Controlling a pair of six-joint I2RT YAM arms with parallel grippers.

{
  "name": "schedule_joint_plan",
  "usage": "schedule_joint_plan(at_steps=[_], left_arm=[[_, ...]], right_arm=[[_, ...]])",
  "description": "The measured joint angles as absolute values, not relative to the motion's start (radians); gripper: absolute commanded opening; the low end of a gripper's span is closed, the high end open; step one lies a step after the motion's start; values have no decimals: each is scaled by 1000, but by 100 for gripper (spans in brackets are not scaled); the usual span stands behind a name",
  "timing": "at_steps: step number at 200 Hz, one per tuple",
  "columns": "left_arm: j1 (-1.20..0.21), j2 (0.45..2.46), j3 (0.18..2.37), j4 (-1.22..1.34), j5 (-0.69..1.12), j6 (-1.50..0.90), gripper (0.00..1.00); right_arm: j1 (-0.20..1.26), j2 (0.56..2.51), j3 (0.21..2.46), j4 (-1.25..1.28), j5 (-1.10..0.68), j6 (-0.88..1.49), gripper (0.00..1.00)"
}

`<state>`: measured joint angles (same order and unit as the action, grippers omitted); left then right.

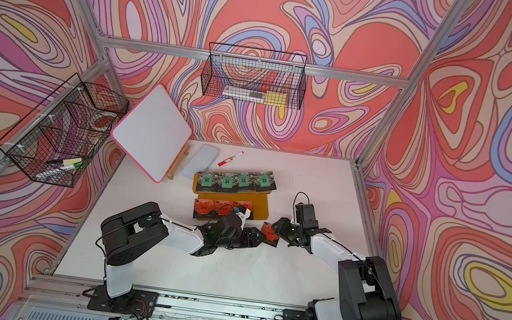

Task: Place the tea bags on the shelf by color
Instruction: Pick up the tea bag from the center of the board.

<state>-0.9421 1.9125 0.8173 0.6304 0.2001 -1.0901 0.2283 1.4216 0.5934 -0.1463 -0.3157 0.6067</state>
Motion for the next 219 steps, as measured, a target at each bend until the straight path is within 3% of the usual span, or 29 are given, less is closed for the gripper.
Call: schedule_joint_plan(at_steps=[119,185,219], left_arm=[[-942,1963,875,637,217,-1113,66],[-942,1990,881,643,217,-1129,34],[-942,1994,871,642,217,-1138,12]], right_arm=[[228,1444,538,-48,-420,644,51],[228,1448,533,-30,-429,649,51],[228,1448,533,-30,-428,648,51]])
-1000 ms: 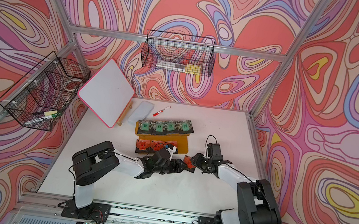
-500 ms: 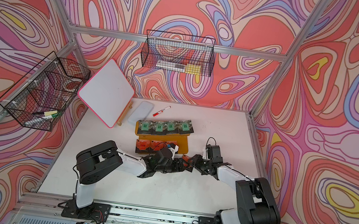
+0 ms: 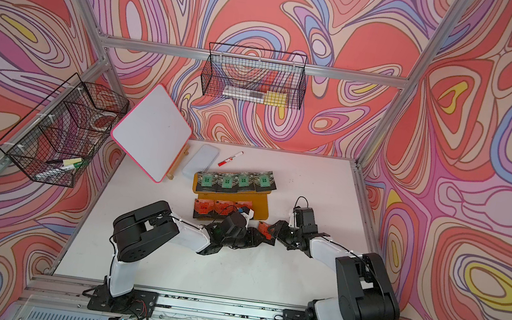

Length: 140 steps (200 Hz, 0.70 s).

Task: Place the tea bags on the shelf by color
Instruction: Pick up the tea bag from the center of the board.

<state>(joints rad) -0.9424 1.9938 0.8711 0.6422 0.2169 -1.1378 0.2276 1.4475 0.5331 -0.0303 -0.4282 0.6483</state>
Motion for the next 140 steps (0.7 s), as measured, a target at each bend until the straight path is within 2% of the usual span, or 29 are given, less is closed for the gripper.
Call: schedule_joint_plan(at_steps=[30,83,140], left_arm=[[-942,2001,859,645,217,-1145,0],[-942,2000,831,692,217,-1157,0],[-935,1939,672,862,217,-1205,0]], right_arm=[[228,1443,533,-38,-427,648,51],[228,1370,507,-89,-407,648,51],[212,1206,463,-81,-444,649,50]])
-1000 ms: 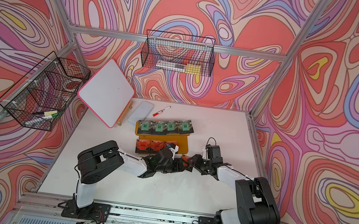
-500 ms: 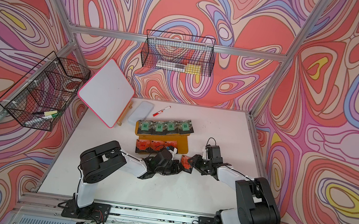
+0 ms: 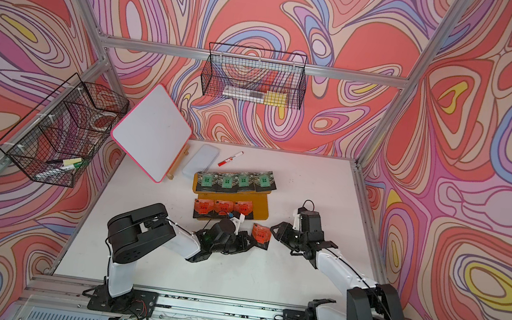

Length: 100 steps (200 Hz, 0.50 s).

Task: Place the tea bags on the shelf by color
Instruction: Pick up the tea bag from the center of the board.

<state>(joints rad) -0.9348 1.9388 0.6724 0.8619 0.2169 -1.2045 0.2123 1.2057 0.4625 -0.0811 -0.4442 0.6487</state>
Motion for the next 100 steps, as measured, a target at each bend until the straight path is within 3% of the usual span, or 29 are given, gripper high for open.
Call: schedule_joint_plan(at_steps=[100], left_arm=[[-928,1864,503,1229,224,-1332,0]], right_arm=[[184,1097,402,8,-683,714,47]])
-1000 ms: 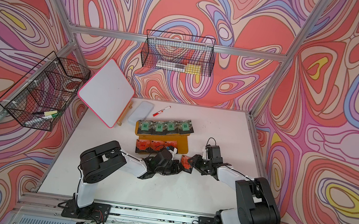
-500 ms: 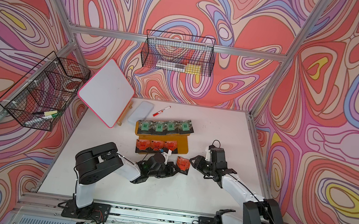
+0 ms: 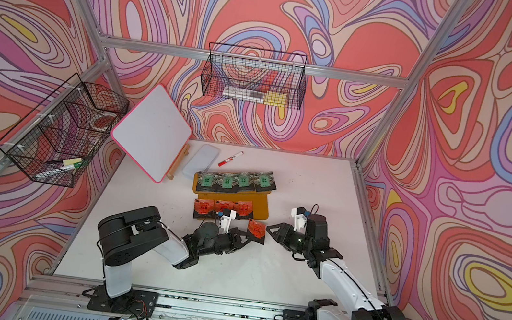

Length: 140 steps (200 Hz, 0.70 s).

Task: Place the tea bags on the shelf by color
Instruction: Pick up the tea bag from the center of the board, then place the tea bag on the shelf.

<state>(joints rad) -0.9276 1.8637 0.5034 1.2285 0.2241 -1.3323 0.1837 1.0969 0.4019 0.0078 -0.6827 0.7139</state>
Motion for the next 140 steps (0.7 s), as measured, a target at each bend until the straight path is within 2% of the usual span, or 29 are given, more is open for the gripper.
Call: schedule_joint_plan(at_steps=[58,140], left_arm=[[-921,1752,474,1242,223,-1344,0],[-921,1737,474,1242,222,-1351,0]], right_arm=[[177,1147,385,111,-765,792,46],[176,1233,362,335,-839,944,33]])
